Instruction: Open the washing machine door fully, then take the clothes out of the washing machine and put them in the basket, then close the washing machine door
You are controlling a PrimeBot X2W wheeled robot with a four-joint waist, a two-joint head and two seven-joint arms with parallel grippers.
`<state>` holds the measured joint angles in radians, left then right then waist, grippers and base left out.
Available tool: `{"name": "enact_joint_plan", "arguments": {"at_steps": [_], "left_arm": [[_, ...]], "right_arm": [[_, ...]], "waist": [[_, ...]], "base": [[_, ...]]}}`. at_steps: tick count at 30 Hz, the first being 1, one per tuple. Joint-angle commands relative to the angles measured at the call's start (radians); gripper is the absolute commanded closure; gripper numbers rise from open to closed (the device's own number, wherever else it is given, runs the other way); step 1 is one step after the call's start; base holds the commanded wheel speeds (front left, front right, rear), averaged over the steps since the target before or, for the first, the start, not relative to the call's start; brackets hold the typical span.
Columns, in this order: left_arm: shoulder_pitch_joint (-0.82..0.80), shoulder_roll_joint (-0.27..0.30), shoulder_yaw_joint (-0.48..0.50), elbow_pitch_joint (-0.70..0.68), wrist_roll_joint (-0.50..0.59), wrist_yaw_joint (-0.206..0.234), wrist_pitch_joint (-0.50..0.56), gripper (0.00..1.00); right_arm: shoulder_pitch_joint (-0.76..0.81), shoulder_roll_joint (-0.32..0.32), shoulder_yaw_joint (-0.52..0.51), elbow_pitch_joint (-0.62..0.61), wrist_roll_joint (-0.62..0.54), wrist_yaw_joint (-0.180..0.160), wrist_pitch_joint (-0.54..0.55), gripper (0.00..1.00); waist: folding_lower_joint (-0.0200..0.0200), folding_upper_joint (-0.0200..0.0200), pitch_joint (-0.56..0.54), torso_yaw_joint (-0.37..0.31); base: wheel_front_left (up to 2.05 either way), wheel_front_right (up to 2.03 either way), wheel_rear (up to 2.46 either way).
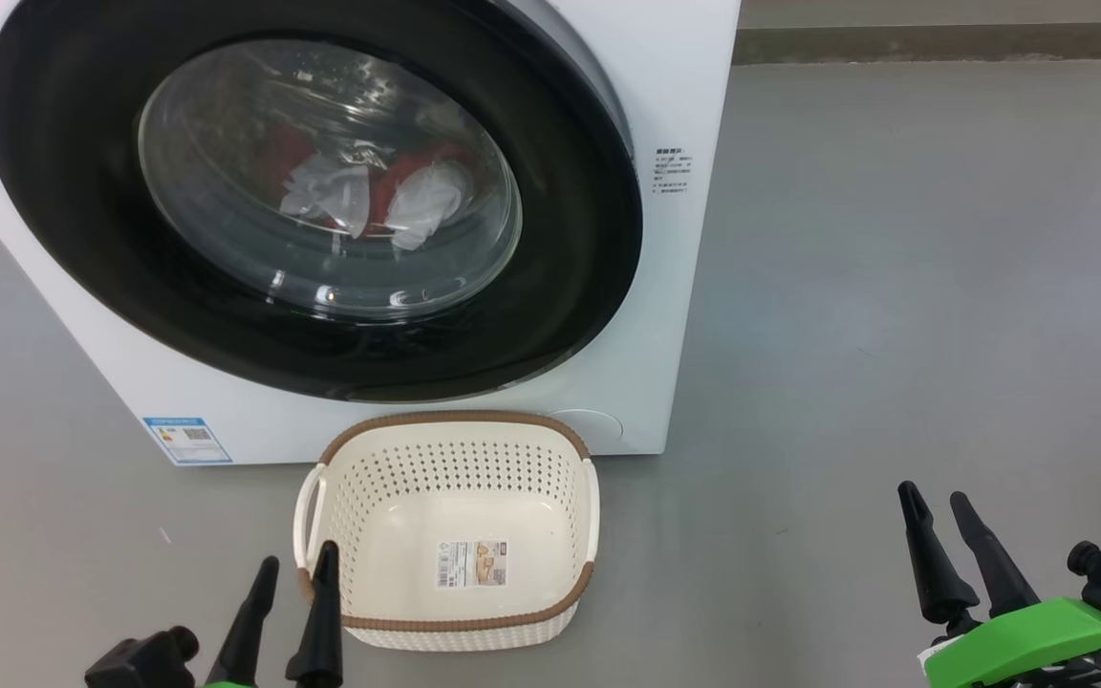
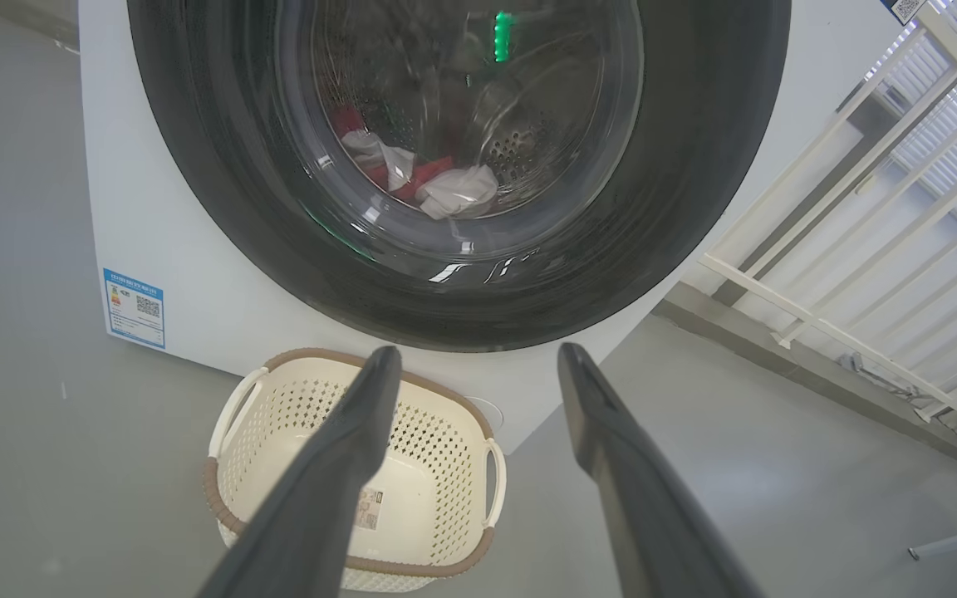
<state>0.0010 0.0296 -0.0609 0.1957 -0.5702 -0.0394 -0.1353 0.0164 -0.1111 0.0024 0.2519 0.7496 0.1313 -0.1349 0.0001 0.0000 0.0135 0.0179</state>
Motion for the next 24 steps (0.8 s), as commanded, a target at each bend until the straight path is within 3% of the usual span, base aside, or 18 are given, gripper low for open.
{"name": "enact_joint_plan", "arguments": {"at_steps": [1, 24], "left_arm": [[-0.013, 0.015, 0.019, -0.033, 0.029, 0.007, -0.015, 0.0], [-0.003, 0.018, -0.003, -0.052, 0.277, 0.02, -0.08, 0.0]], "right_arm": [[-0.011, -0.021, 0.014, -0.031, -0.028, 0.0, -0.016, 0.0], [0.026, -0.035, -0.014, -0.061, -0.219, 0.0, -0.08, 0.0]], "waist": [[-0.0001, 0.0, 0.0, 0.001], [-0.0001, 0.0, -0.006, 0.007]], "base": [[0.0, 0.0, 0.0], [0.0, 0.0, 0.0]]}}
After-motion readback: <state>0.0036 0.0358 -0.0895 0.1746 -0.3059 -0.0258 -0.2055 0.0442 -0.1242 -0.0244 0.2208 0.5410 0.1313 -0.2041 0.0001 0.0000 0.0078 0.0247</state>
